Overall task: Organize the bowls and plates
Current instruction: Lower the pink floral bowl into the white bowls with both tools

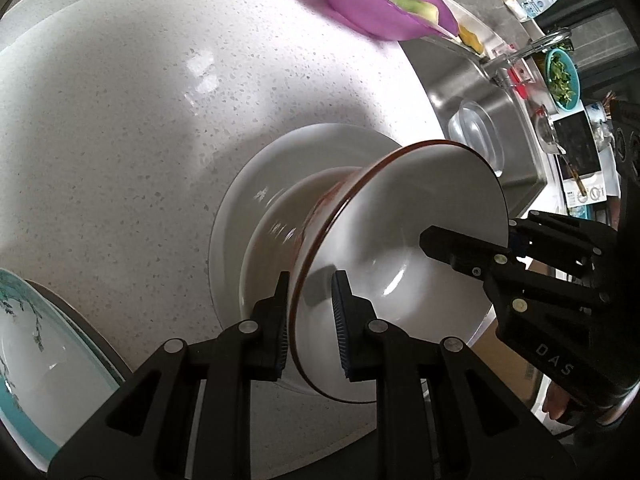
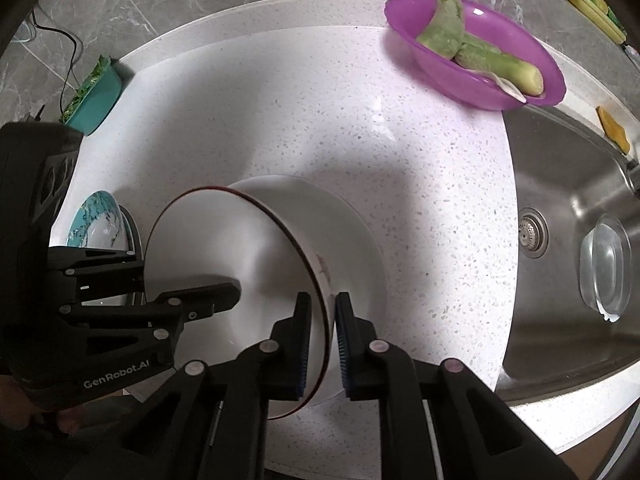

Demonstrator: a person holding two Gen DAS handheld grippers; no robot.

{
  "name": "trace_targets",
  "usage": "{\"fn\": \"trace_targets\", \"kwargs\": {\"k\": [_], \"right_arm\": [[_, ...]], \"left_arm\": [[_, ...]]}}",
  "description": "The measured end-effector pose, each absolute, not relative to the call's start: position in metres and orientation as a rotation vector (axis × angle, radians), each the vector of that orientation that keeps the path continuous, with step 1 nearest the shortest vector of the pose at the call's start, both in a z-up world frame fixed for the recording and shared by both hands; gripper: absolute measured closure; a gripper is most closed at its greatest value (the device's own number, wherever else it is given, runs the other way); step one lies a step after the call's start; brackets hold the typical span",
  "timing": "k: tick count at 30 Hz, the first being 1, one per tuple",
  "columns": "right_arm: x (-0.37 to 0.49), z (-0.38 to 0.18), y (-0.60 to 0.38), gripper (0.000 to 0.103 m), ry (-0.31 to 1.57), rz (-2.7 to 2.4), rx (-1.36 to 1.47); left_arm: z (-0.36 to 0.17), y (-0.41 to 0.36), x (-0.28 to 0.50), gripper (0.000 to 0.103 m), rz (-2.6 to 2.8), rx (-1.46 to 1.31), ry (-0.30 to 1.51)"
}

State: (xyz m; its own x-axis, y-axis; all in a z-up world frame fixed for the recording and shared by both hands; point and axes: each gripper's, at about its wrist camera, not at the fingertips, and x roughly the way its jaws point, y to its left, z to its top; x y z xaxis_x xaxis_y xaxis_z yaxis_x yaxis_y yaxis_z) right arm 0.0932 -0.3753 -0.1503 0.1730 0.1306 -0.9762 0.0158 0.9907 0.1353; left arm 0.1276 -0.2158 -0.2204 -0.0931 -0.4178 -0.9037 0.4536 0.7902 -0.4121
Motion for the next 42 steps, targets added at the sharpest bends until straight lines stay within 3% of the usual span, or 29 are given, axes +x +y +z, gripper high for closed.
{"fn": "trace_targets", "kwargs": {"k": [11,23,29,31,33,42], "right_arm": [[0.096,-0.154,-0.395,0.088,1.424,0.092,0.277],[0.096,-0.156,-0.375,0.090,1.422,0.102,0.111],[0.098,-0.162,-0.384,0.091,1.439,0.133,0.174],[0.100,-0.163,-0.383,0.091,1.444,0.133,0.161],[0.101,-0.165,-0.381,0.089,1.458,0.131,0.150],[0.104,-0.173,-0.380,0.090,1.479,0.133,0.149]], "left_arm": [[-0.221,-0.214,0.128,0.085,-0.725,0.018,1.475],[-0.217,-0.216,0.125,0.084,-0.701,0.047,1.436],[-0.212,-0.213,0.127,0.078,-0.710,0.019,1.402],[-0.208,-0.210,0.128,0.066,-0.710,0.007,1.382],[-0.204,-0.208,0.127,0.060,-0.724,-0.015,1.369],[-0.203,-0.205,0.122,0.058,-0.723,-0.010,1.358]]}}
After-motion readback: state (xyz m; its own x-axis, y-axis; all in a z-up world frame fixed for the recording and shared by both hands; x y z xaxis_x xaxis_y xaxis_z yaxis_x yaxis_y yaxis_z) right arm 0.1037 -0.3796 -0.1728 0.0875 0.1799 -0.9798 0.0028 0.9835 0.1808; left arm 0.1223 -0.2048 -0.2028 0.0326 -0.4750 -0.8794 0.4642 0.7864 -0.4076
